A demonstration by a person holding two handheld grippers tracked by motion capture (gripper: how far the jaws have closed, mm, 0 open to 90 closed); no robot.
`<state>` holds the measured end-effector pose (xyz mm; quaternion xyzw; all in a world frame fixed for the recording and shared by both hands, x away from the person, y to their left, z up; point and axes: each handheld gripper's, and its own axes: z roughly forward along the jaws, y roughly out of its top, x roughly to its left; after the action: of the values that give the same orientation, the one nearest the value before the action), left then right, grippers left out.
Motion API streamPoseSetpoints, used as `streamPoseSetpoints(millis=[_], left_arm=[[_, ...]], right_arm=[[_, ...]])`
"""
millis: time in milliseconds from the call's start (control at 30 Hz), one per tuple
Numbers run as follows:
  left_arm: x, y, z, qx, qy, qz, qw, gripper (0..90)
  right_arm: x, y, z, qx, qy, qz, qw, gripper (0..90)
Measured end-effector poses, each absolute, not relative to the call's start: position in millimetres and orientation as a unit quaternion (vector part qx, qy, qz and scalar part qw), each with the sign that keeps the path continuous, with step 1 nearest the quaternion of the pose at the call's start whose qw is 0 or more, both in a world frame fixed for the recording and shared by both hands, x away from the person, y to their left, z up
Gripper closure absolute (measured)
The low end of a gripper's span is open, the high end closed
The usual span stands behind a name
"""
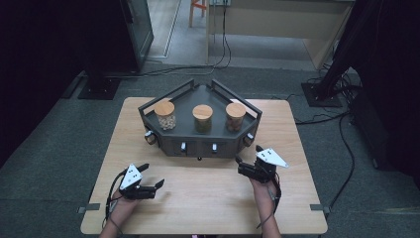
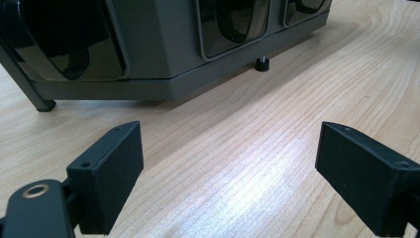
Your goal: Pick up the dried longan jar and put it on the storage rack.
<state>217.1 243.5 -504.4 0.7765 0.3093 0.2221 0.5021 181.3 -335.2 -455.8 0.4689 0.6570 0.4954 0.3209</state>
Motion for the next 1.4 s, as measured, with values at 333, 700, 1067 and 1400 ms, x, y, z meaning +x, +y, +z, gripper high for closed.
streamPoseSetpoints(millis=[333, 700, 1067, 1400], left_arm=[[216.7, 243.0, -504.7, 0.776, 0.311, 0.222, 0.501, 10.9], [216.5, 243.2, -504.7, 0.776, 0.311, 0.222, 0.501, 10.8], [216.3, 244.9, -504.7, 0.775, 0.313, 0.224, 0.502, 10.8], [215.8, 244.6, -504.5, 0.774, 0.314, 0.224, 0.502, 10.8]], right_arm=[[168.6, -338.9, -475.6, 0.466, 0.667, 0.489, 0.314, 13.1], [166.6, -336.9, -480.2, 0.463, 0.671, 0.487, 0.315, 13.1], [164.7, -336.9, -485.4, 0.46, 0.678, 0.476, 0.319, 13.0], [161.3, -341.3, -490.0, 0.465, 0.675, 0.475, 0.32, 13.0]])
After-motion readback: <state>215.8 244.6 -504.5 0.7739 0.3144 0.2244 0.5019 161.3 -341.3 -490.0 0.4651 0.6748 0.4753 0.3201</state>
